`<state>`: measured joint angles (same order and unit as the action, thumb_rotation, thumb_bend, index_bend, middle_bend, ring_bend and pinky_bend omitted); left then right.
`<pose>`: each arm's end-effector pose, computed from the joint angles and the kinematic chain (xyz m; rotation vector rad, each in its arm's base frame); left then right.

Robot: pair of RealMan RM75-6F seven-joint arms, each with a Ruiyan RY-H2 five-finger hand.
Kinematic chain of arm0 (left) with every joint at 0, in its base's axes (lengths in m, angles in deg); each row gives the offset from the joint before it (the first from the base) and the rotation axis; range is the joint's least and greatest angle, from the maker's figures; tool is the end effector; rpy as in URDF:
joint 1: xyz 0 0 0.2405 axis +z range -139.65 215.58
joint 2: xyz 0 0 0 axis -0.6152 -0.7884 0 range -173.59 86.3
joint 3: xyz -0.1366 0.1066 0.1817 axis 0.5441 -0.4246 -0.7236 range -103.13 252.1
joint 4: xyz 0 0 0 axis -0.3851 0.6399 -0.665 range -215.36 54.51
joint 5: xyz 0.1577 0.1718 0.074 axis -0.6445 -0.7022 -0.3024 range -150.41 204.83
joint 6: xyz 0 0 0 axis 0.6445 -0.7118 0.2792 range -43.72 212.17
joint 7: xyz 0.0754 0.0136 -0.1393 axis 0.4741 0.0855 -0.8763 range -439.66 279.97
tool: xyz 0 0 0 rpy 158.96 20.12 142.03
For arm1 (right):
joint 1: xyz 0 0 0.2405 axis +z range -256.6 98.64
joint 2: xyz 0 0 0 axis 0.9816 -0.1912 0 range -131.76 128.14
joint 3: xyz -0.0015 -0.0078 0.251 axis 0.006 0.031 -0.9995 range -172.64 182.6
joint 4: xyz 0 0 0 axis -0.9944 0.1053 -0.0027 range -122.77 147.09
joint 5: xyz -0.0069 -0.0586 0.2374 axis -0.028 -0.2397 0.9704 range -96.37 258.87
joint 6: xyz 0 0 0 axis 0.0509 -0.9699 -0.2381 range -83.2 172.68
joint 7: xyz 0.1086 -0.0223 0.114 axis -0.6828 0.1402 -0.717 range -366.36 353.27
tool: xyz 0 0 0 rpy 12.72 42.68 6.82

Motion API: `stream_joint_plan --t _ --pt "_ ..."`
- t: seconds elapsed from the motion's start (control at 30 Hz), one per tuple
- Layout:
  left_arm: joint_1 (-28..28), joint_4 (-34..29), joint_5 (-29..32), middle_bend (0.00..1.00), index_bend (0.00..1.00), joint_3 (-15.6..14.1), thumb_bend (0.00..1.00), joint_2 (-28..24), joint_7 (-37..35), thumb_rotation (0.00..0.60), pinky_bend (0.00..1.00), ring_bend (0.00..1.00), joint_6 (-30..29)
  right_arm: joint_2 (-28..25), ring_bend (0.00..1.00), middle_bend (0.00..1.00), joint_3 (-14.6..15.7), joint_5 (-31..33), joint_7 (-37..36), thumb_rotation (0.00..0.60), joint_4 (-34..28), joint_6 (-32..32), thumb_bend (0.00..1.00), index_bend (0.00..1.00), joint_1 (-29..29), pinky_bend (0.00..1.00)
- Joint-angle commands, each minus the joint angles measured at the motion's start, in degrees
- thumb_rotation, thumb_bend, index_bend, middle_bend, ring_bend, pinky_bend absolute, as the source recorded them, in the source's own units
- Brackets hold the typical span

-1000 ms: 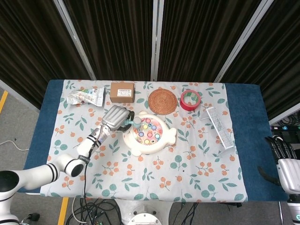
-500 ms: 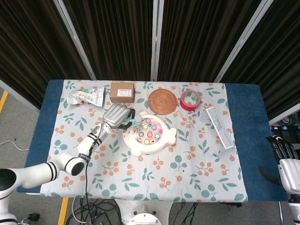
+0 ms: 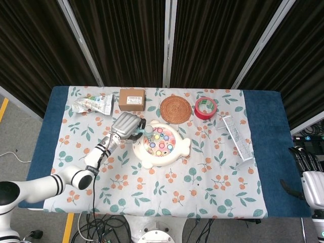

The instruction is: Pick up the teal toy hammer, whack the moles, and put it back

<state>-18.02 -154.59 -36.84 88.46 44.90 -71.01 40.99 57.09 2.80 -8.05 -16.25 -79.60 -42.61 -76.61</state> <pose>-0.0797 0.4321 -0.0496 -1.9874 -0.9058 -0.9933 -0.3297 -0.1821 0.1569 1.3697 -0.9381 0.9738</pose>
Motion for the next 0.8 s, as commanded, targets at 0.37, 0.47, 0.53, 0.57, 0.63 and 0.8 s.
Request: stream_joint_plan --t 0.37,0.47,0.53,0.57,0.63,0.8 --pt "10.33 -1.37 -2.42 0.56 0.56 -4.74 0.51 -3.85 -8.4 0.6 0.49 0.48 -7.47 0.31 0.0 0.08 0.22 -0.75 -0.94 0.6 0.65 0.55 0.18 0.0 0.46 0.0" --pt "11.57 1.64 -2.79 0.55 0.56 -5.61 0.51 -2.42 -10.71 0.6 0.43 0.47 -7.25 0.42 0.0 0.08 0.27 -0.88 -0.92 0.6 0.66 0.9 0.18 0.0 0.69 0.0" --pt "12.04 3.33 -3.39 0.54 0.55 -6.03 0.5 -1.52 -11.94 0.6 0.38 0.44 -7.1 0.48 0.0 0.08 0.3 -0.93 -0.87 0.6 0.6 1.0 0.18 0.0 0.76 0.0" --pt "12.2 4.26 -3.73 0.53 0.55 -6.33 0.49 -1.15 -12.65 0.6 0.37 0.43 -6.61 0.46 0.0 0.08 0.32 -0.9 -0.85 0.6 0.52 1.03 0.18 0.0 0.77 0.0" --pt "12.39 5.72 -4.27 0.52 0.54 -6.72 0.46 -0.64 -13.54 0.6 0.34 0.41 -5.89 0.37 0.0 0.08 0.33 -0.79 -0.78 0.6 0.34 0.96 0.18 0.0 0.68 0.0" --pt "12.94 8.36 -5.05 0.49 0.52 -7.06 0.42 0.47 -15.2 0.6 0.31 0.36 -5.09 0.17 0.0 0.08 0.36 -0.48 -0.35 0.6 -0.15 0.76 0.18 0.0 0.41 0.0"
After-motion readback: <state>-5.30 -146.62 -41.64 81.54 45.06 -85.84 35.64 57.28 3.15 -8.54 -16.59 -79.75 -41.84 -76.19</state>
